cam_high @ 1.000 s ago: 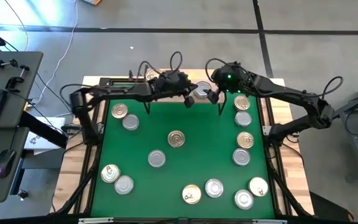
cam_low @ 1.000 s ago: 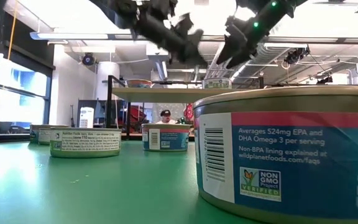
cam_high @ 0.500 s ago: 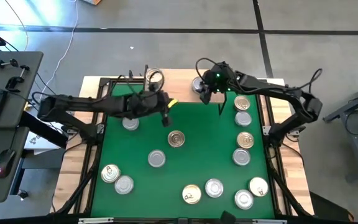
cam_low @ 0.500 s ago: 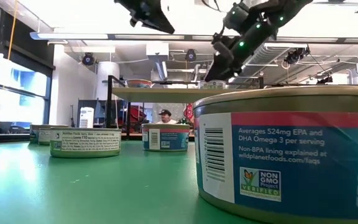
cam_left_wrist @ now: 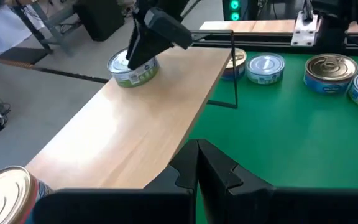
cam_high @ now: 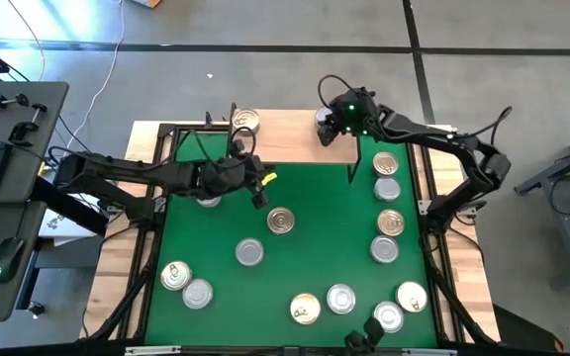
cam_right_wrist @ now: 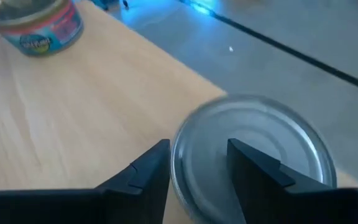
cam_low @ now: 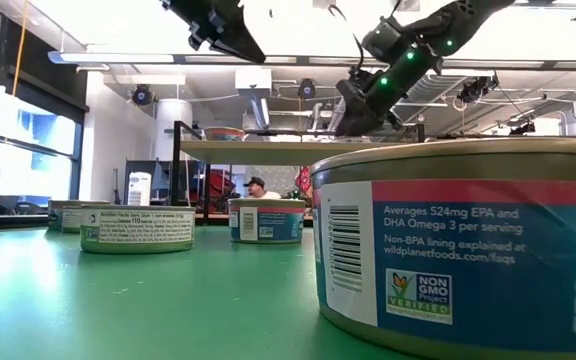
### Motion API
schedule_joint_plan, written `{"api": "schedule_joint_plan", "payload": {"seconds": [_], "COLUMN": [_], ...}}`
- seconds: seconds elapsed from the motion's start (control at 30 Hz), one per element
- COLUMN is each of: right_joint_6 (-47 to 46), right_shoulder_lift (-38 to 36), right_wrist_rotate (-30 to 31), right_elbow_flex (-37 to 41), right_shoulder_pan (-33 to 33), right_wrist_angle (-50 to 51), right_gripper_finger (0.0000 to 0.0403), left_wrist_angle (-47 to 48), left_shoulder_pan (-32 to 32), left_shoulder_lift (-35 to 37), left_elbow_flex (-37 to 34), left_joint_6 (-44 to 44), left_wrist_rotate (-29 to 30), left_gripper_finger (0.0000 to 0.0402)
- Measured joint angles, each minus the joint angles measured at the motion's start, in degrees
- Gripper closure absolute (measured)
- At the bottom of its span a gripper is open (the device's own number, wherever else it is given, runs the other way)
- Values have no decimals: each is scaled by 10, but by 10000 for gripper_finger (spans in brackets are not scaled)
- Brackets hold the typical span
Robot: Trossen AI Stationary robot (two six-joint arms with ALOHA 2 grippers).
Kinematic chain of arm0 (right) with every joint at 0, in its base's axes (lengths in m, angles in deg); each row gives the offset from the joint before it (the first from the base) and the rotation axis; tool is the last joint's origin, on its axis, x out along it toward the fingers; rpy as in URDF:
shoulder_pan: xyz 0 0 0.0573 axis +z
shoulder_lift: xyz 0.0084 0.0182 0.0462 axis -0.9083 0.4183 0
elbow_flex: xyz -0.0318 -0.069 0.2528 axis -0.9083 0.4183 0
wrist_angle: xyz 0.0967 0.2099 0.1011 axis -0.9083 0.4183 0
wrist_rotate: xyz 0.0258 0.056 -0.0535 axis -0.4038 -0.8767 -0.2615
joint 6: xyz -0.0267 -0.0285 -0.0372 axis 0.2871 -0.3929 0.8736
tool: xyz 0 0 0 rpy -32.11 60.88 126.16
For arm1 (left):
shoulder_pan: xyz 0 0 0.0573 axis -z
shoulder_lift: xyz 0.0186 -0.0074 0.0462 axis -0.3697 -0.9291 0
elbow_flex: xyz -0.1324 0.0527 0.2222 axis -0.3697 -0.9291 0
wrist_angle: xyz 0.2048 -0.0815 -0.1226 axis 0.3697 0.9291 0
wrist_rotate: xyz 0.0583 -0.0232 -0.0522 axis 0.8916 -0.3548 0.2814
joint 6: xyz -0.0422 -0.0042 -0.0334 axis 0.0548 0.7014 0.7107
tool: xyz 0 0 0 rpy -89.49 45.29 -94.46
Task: Stack canned seafood by type on shelf
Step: Put the green tuna can on the shelf, then put the blue tuna can on the shelf aligned with the other blue tuna can
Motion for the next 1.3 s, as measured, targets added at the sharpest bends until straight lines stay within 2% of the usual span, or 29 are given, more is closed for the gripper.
{"api": "schedule_joint_plan", "payload": {"seconds": [0.23, 0.47, 0.6, 0.9, 1.03, 1.17, 1.3], "right_joint_6": [13, 32, 34, 22, 32, 49, 64], "right_shoulder_lift": [-24, -25, -27, -51, -58, -46, -17], "right_wrist_rotate": [-3, 68, 79, 176, 173, 120, 108], "right_elbow_flex": [0, 0, -1, -4, -23, -25, -26], "right_shoulder_pan": [-2, -18, -19, -3, 5, 4, -8], "right_wrist_angle": [-11, 73, 89, 124, 128, 102, 95], "right_gripper_finger": [252, 252, 252, 251, 251, 251, 251], "left_wrist_angle": [3, 3, 3, 3, 3, 3, 4], "left_shoulder_pan": [6, 8, 7, 7, 7, 7, 7], "left_shoulder_lift": [0, 0, 0, 0, 0, 0, 0], "left_elbow_flex": [0, 0, 0, 0, 0, 0, 0], "left_joint_6": [0, 3, 4, 5, 5, 5, 5], "left_wrist_rotate": [1, 1, 1, 1, 1, 1, 1], "left_gripper_finger": [401, 401, 401, 401, 401, 401, 401]}}
